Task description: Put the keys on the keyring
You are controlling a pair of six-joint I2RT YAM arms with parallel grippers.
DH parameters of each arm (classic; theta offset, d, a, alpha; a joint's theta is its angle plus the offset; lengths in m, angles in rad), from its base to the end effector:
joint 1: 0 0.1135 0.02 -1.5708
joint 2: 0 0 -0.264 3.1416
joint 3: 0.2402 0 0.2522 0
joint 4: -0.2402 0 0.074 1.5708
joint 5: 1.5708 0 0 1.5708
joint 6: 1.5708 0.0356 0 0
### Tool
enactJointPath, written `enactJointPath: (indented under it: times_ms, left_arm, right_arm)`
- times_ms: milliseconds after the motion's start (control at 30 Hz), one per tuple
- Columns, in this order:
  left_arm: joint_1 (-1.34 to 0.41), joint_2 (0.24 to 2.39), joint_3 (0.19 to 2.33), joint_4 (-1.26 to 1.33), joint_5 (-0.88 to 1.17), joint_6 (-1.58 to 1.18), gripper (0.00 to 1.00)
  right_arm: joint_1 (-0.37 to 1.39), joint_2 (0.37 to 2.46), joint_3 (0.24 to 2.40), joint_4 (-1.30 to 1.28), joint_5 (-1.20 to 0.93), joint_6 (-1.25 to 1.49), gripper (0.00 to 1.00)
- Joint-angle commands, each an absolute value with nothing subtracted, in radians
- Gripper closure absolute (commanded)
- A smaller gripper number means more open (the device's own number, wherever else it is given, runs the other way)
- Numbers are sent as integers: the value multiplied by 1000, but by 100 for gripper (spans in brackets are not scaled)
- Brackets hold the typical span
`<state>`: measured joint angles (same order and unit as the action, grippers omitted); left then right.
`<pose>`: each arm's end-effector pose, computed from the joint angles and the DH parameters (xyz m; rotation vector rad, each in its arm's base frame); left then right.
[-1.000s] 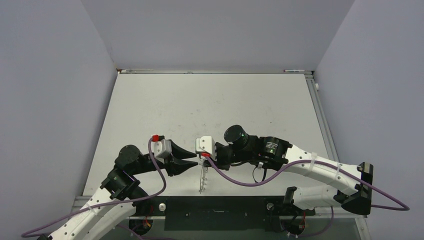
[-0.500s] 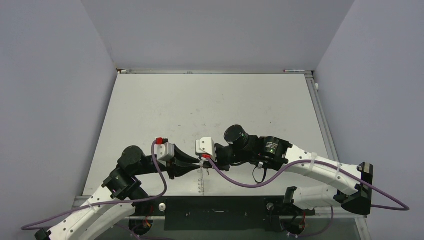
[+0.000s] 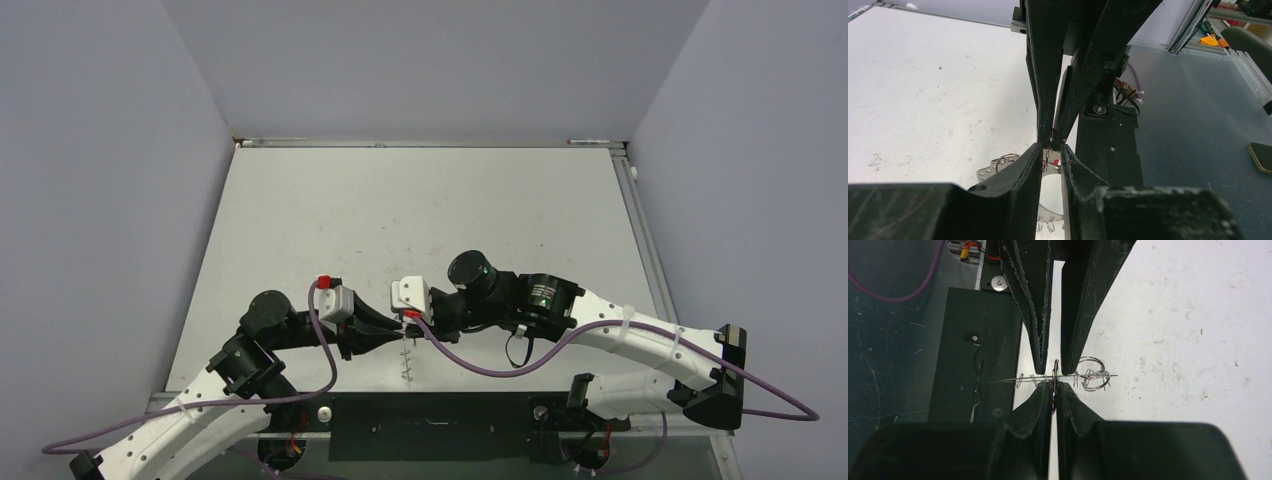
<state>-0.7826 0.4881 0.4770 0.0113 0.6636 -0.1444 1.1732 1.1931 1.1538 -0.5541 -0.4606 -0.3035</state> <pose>0.0799 -0.1104 0.2946 1.0384 1.3632 -1.2238 0.0851 0.2436 0.3500 -1.7209 1.4745 0.9819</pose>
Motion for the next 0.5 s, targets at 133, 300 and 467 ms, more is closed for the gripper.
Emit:
enactJointPath:
  times_ms: [133,300,467]
  left_arm:
    - [-813,507,477,32,666,-134,85]
    - [-816,512,479,27,668,-139,88]
    - [-817,513,479,28,672,-140,91]
  right_arm:
    - [1179,1151,1183,-481,-471,-311,95]
    - [1178,1146,1181,-479,-473,-310,95]
    - [1179,1144,1181,-479,-478,-310,95]
